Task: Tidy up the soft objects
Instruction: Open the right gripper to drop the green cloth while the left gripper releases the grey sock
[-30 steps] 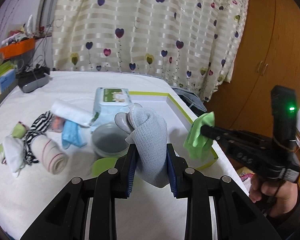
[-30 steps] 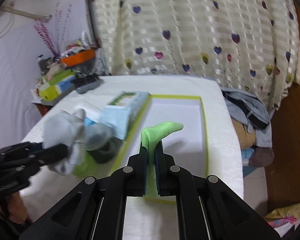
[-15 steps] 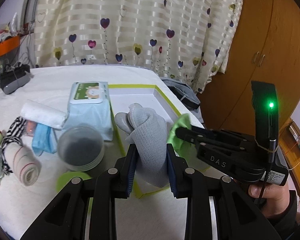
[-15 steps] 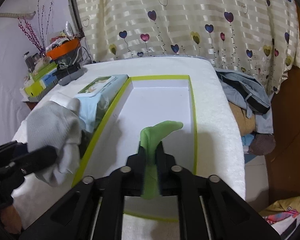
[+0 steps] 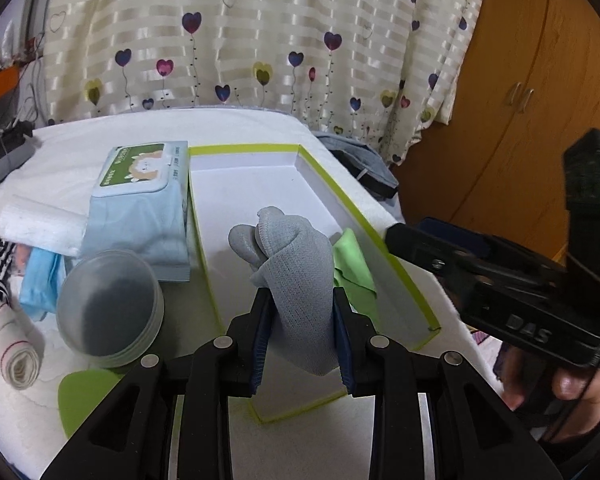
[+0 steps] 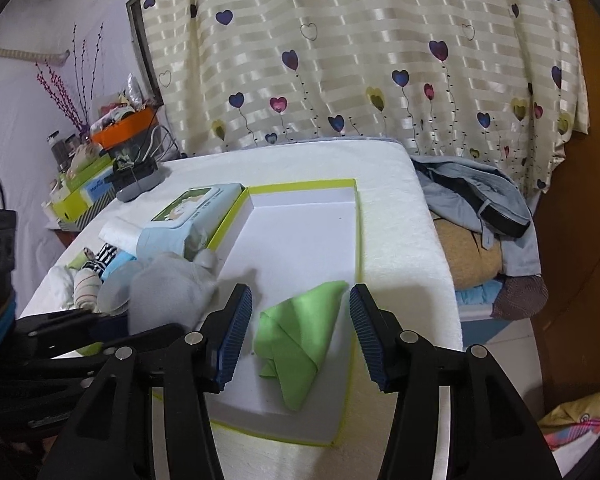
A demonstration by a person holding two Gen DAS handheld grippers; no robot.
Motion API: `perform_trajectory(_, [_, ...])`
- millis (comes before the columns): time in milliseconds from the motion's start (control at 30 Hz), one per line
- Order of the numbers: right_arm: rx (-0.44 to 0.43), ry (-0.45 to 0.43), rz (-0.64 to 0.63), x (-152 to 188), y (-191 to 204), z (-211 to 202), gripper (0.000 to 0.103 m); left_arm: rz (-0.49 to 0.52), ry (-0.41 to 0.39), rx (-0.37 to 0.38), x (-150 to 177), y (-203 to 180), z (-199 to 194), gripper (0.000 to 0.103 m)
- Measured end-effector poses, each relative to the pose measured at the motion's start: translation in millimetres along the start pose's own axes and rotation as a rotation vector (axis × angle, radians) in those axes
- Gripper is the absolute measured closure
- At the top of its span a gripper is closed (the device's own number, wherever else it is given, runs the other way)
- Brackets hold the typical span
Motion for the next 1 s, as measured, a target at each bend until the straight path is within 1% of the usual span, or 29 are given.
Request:
perform_trajectory(67, [-0.004, 0.001, 0.001, 0.7, -1.1, -0.7, 0.051, -0.007, -0.005, -0.015, -0.3, 1.0, 1.7, 0.072])
perform_trajectory(133, [-0.009, 0.000, 0.006, 0.8, -1.8, -1.7, 0.051, -0.002, -0.016, -0.017, -0.8, 0.7, 0.0, 0.065])
perform_trajectory(200, [-0.017, -0.011, 0.012, 0.6, -1.2, -3.9, 0.051, 0.005, -0.025, -0.011, -1.2, 0.3, -1.8, 0.061])
perform_trajectory(367, [-0.017, -0.031, 0.016, 0.0, 1.6, -12.3, 0.051, 0.007, -0.051, -0.001, -0.9, -2.0, -15.1, 0.061])
perform_trajectory(533, [-0.024, -0.082, 0.016, -1.2, 7.7, -31.4, 0.050, 0.028, -0.090, 0.016, -0.1, -9.6, -36.5, 0.061])
perform_trajectory(600, [-0.030, -0.099, 0.018, -1.1, 10.3, -38.5, 0.047, 0.029, -0.103, 0.021, 0.7, -11.3, -44.4, 0.061])
perform_trajectory(633, [-0.032, -0.102, 0.017, -0.2, 12.0, -42.0, 0.046, 0.029, -0.111, 0.019, 1.2, -11.8, -48.6, 0.061])
perform_trajectory(800, [-0.063, -0.090, 0.005, 6.7, 24.3, -54.8, 0.046, 0.030, -0.134, 0.024, 7.6, -11.3, -67.7, 0.061])
perform_trajectory(1000, [-0.077, -0.079, -0.009, 14.0, 43.7, -68.0, 0.046, 0.004, -0.167, 0.001, 19.3, -1.0, -92.8, 0.061])
Point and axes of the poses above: each gripper's, at about its wrist camera, not at the fingertips, and z roughly the way its jaws point, y to its left, x to its underside, the point moved 3 cm from there along z, roughly the way its jaws point
